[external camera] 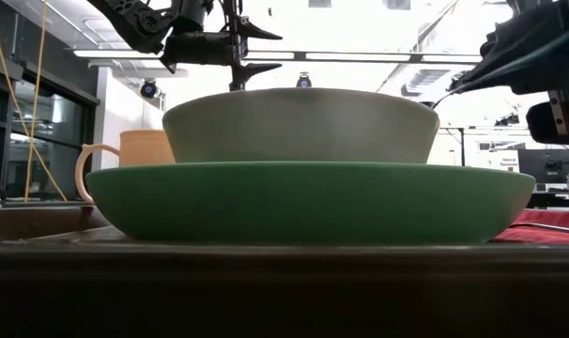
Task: Set up tray
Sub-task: Put the blue spoon on top of the red napkin to the left of the blue fork on the black tray
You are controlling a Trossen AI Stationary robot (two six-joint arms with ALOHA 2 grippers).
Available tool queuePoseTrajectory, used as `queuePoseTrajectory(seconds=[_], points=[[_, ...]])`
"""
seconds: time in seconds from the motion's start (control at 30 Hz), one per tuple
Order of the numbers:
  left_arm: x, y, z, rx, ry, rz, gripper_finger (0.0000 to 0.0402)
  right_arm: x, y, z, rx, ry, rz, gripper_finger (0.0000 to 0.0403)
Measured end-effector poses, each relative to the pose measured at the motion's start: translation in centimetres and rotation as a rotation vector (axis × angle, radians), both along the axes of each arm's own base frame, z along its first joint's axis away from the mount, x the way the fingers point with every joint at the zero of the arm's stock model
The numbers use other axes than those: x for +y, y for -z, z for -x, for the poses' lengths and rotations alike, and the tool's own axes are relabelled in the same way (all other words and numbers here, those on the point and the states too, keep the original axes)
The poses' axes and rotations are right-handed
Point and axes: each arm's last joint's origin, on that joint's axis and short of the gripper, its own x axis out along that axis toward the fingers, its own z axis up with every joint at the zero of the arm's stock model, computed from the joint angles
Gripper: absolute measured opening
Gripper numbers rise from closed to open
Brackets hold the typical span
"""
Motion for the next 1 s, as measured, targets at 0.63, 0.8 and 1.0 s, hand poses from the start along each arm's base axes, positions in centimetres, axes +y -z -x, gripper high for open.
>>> queuePoseTrajectory(seconds=[0.63, 0.8, 1.0], points=[[-0.1, 0.0, 0.0, 0.0, 0.027, 0.009, 0.0244, 0.1, 1.6, -0.1, 0.131, -0.005, -0.05, 0.0], [-0.1, 0.0, 0.0, 0.0, 0.028, 0.009, 0.0244, 0.3, 2.6, -0.8, 0.168, -0.002, -0.072, 0.0], [-0.1, 0.0, 0.0, 0.0, 0.028, 0.008, 0.0244, 0.8, 3.6, -1.8, 0.166, -0.007, -0.111, 0.0]])
